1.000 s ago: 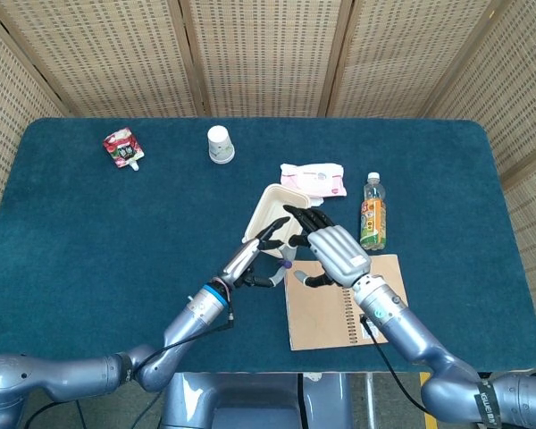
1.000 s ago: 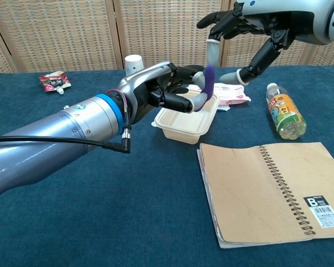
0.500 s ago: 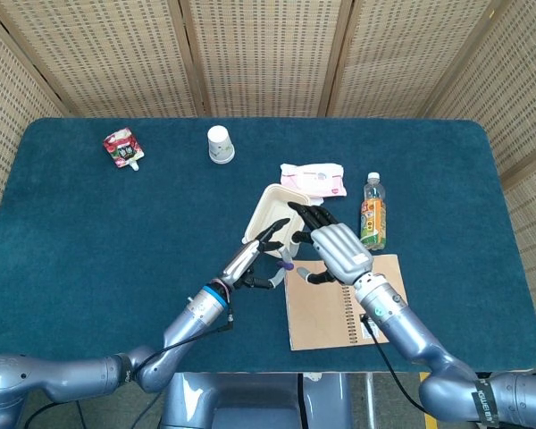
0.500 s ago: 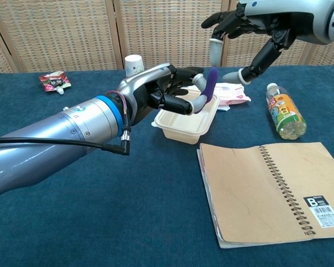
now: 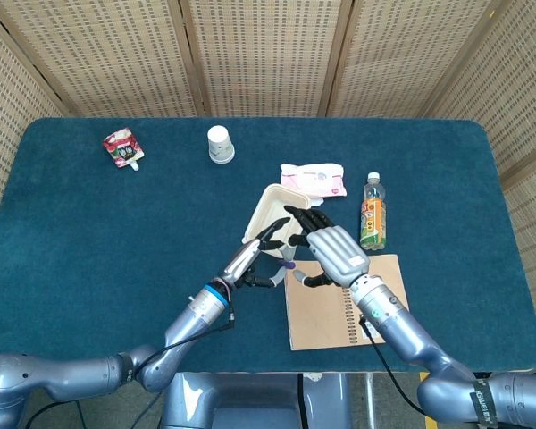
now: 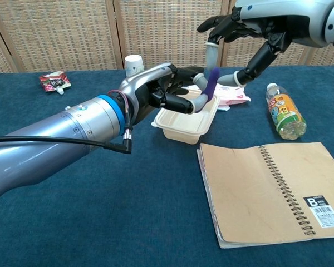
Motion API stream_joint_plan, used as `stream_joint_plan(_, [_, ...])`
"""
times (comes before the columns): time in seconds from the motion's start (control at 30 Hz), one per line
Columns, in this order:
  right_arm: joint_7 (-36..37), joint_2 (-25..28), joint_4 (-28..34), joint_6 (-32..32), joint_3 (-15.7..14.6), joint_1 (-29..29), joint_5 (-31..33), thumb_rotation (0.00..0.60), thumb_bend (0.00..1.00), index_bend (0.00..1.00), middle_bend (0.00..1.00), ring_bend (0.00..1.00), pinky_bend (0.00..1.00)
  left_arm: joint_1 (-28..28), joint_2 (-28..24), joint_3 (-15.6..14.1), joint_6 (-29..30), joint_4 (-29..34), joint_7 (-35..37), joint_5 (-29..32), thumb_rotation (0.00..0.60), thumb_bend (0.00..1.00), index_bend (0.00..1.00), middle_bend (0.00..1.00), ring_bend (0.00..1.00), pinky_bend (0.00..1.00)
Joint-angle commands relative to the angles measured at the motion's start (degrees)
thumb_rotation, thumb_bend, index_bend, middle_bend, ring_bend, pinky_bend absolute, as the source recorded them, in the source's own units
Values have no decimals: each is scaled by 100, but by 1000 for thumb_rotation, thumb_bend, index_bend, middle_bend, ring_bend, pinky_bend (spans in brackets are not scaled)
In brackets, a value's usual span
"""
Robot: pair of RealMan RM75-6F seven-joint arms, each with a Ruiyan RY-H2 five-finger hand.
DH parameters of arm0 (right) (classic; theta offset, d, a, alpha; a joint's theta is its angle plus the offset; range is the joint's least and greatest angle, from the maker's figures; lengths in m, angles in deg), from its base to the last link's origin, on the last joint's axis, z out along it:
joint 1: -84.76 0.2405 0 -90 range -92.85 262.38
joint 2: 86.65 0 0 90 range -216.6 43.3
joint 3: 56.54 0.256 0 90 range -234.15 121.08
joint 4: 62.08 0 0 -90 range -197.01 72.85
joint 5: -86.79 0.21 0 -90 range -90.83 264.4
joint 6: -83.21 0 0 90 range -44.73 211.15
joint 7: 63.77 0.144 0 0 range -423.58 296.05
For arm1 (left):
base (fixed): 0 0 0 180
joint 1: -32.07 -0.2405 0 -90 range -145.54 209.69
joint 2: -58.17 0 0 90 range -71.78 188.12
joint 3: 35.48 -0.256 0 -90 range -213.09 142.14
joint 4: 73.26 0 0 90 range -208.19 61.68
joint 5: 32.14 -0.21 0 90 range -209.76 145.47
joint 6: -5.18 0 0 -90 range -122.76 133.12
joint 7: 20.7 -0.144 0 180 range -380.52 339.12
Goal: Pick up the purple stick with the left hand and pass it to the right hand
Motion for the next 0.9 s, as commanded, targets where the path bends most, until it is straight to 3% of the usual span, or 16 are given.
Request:
stream_joint_plan(0.03, [-31, -31, -6, 10, -14, 20, 26, 600, 461, 529, 0, 0, 0, 2, 1, -11, -6, -3, -7, -6, 600, 508, 739, 0, 0, 0])
stream_joint_plan(0.9, [-79, -89, -66, 75, -73, 81, 128, 600, 525, 592, 0, 0, 0, 7, 20, -5, -16, -12, 4, 7, 600, 508, 739, 0, 0, 0])
